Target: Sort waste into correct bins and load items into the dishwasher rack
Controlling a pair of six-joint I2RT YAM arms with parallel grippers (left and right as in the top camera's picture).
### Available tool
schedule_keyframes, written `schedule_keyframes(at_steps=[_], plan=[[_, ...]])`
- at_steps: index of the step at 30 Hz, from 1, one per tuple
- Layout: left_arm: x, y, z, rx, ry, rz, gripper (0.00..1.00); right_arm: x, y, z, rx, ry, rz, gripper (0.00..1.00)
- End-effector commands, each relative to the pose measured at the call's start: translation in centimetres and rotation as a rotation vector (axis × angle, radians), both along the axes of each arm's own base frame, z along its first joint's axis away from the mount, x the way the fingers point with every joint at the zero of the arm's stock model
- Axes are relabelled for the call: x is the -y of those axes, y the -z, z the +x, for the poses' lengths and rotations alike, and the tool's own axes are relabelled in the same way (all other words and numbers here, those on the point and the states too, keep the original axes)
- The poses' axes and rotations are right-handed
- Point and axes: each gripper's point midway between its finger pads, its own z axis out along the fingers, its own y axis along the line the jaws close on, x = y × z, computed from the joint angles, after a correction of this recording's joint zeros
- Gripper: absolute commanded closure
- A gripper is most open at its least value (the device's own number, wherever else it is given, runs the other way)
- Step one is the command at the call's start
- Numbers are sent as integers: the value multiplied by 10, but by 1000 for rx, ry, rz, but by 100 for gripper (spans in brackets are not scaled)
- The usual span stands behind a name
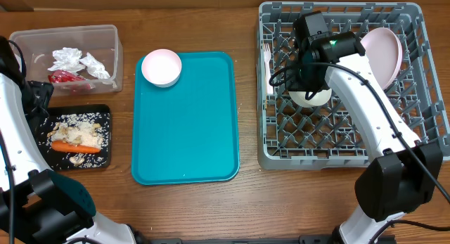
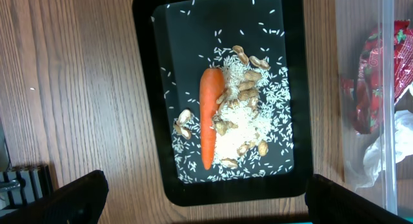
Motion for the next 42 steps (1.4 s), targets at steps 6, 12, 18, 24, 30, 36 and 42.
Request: schedule_keyframes(at_steps=[6,12,18,24,30,36,42], plan=[[2,-4,-1,18,-16,6,0,-5,6,-3,-21,-5,24,83],[2,-5,-1,18,-16,6,0,-7,6,-3,-25,-4,35,96],[2,-4,-1,18,-16,6,0,-6,-7,0,-9,22,46,96],[2,-4,-1,18,-16,6,0,-16,-60,3,66,8,178,96],[2,-4,-1,18,-16,6,0,-37,-101,-2,136,-121,401,96],[2,-5,-1,18,-16,6,0,-74,-116,-4,177,-344,664,96],[2,-4,-1,18,-16,6,0,-79,-97,4,183,-360,708,96]])
